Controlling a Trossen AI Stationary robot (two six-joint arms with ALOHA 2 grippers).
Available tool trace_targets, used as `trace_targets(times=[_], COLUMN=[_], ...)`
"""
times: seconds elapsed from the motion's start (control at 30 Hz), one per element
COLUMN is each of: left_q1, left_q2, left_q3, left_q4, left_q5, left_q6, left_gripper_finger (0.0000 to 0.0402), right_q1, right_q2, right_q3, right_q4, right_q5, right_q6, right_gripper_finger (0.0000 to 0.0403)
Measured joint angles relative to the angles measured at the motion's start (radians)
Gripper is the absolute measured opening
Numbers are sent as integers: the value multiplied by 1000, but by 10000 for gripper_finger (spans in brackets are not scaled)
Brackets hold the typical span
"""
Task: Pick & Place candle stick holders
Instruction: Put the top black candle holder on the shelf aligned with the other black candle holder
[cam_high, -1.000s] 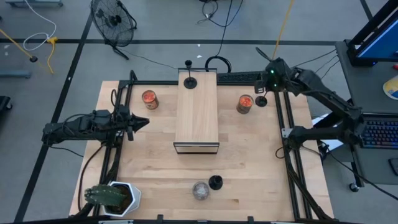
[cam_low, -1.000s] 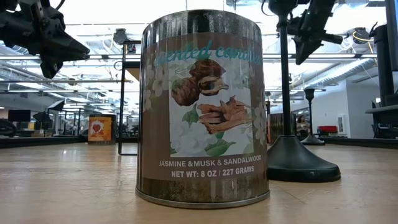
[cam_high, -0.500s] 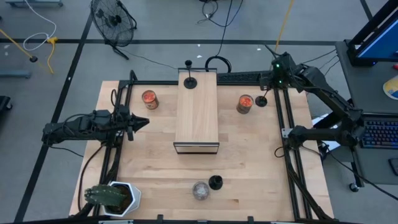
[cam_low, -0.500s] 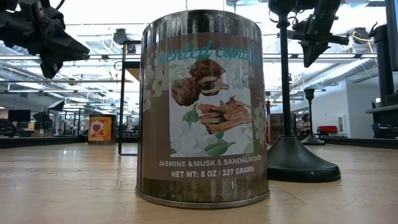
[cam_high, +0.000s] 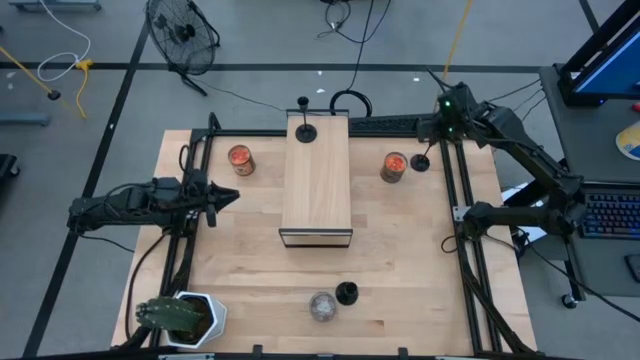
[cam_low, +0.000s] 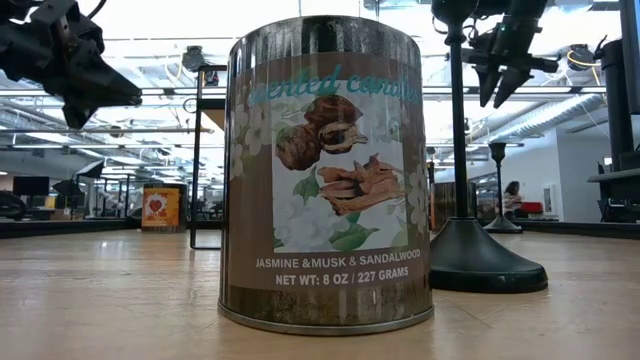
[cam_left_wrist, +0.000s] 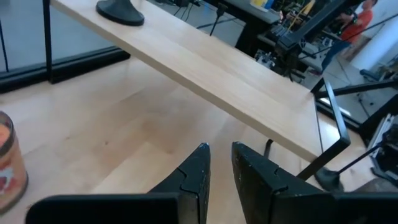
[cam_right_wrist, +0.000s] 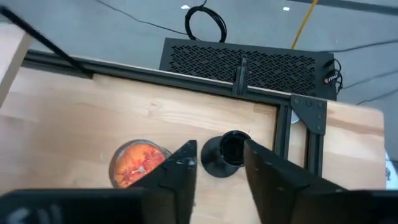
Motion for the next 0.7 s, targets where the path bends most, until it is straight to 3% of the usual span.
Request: trace_targets(times=[0.2, 0.7], left_q1=[0, 0], left_q2=[0, 0], left_q3=[0, 0], left_q4=[0, 1], left_q5=[-1, -2], left_q6=[90, 70], left_gripper_finger=[72, 72], right_q1=[-37, -107], right_q2=[25, 132], right_q3=[0, -1], right_q4=[-14, -57], right_q5=[0, 0], right_q6=[98, 94], right_gripper_finger=[164, 161])
